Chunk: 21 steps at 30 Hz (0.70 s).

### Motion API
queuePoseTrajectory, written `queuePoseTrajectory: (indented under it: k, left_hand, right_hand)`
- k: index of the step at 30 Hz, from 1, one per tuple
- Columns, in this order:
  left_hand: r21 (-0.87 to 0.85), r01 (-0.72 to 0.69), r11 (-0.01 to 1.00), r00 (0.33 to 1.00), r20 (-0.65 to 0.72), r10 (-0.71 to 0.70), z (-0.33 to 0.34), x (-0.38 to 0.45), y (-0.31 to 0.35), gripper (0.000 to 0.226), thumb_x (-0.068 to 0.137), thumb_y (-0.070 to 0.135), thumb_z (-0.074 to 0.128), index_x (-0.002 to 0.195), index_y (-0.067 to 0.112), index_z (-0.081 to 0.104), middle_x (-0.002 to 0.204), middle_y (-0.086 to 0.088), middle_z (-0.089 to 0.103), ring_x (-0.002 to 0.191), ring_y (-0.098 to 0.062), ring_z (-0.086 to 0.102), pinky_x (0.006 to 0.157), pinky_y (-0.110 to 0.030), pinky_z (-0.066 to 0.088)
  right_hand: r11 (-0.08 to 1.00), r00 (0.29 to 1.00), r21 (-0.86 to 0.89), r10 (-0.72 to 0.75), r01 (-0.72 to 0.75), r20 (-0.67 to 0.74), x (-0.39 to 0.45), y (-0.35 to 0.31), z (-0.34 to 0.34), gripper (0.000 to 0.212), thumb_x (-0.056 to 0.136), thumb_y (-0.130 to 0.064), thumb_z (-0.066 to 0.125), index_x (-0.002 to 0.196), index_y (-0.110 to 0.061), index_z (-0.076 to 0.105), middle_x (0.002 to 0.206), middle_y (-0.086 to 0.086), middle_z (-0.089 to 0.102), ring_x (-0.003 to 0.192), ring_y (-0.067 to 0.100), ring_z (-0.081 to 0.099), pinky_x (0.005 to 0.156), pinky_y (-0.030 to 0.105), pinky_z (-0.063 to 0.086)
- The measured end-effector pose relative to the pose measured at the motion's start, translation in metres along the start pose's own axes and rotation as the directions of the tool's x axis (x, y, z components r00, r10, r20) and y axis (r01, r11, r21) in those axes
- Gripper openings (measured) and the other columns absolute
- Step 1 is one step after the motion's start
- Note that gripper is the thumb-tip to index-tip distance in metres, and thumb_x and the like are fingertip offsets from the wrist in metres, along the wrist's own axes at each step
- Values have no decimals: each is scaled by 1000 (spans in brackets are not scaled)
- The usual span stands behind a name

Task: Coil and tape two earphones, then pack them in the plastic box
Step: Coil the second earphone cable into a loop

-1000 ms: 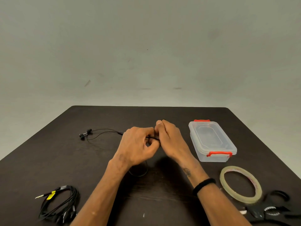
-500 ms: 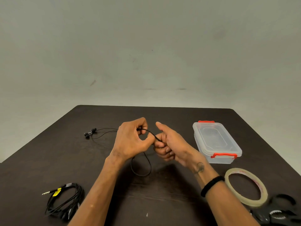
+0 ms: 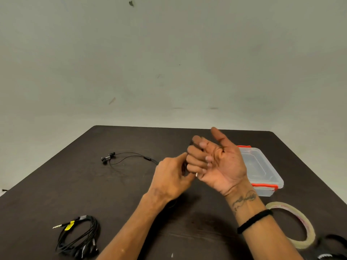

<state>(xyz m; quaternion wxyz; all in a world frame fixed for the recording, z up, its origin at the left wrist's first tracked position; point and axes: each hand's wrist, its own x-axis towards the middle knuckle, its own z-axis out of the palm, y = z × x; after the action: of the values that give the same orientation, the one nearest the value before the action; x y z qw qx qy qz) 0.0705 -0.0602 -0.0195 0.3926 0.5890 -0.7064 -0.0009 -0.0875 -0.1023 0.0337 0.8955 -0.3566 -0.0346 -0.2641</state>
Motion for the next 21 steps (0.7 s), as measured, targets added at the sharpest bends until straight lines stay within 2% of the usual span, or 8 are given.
queuePoseTrajectory:
  k: [4, 7, 10, 13, 15, 18, 21]
  left_hand:
    - [54, -67, 996, 995, 73, 63, 7, -3, 15, 34, 92, 56, 54, 72, 34, 40, 56, 10, 52, 56, -20, 60, 59, -38, 52]
    - [34, -143, 989, 981, 135, 138, 8, -5, 23, 29, 96, 47, 50, 74, 31, 39, 54, 9, 49, 49, -19, 51, 57, -38, 49]
    - [91, -186, 978, 976, 130, 174, 3, -5, 23, 33, 99, 45, 44, 72, 26, 42, 52, 8, 44, 47, -18, 45, 55, -36, 45]
    - [138, -154, 978, 988, 46, 149, -6, 0, 15, 42, 101, 47, 40, 66, 24, 39, 49, 6, 41, 46, -17, 43, 53, -36, 42]
    - [137, -141, 980, 989, -33, 147, -11, 2, 11, 44, 101, 46, 45, 64, 24, 38, 47, 7, 39, 45, -16, 41, 49, -35, 39]
    - [137, -128, 982, 974, -171, 151, -15, 3, 8, 47, 101, 43, 54, 62, 22, 37, 46, 8, 36, 42, -15, 38, 45, -33, 38]
    - [160, -111, 981, 950, -273, 152, -18, 4, 8, 49, 102, 40, 57, 62, 22, 35, 46, 8, 32, 41, -16, 35, 42, -31, 34]
  right_hand:
    - [976, 975, 61, -201, 208, -96, 0, -5, -5, 48, 109, -50, 29, 95, -11, 54, 69, 0, 39, 61, 13, 24, 61, 29, 22]
    - [940, 923, 44, -321, 337, -211, 1, -5, -10, 40, 108, -44, 34, 96, -12, 56, 73, 2, 40, 63, 14, 30, 62, 29, 27]
    - [911, 861, -51, -404, 409, -309, 2, -6, -12, 37, 106, -42, 39, 93, -13, 57, 75, 5, 44, 64, 15, 32, 61, 31, 31]
    - [898, 810, -210, -439, 386, -388, 4, -4, -12, 40, 104, -48, 42, 91, -13, 58, 74, 7, 50, 60, 16, 34, 60, 32, 33]
    - [894, 793, -299, -437, 333, -424, 5, -2, -13, 46, 104, -54, 41, 92, -14, 57, 73, 9, 52, 58, 16, 34, 61, 34, 33]
    - [895, 803, -383, -396, 229, -446, 6, 3, -12, 55, 102, -65, 39, 92, -14, 56, 74, 11, 55, 59, 17, 38, 63, 35, 35]
    - [903, 836, -408, -324, 134, -444, 6, 8, -11, 62, 100, -71, 39, 89, -14, 58, 76, 12, 59, 62, 19, 49, 68, 36, 42]
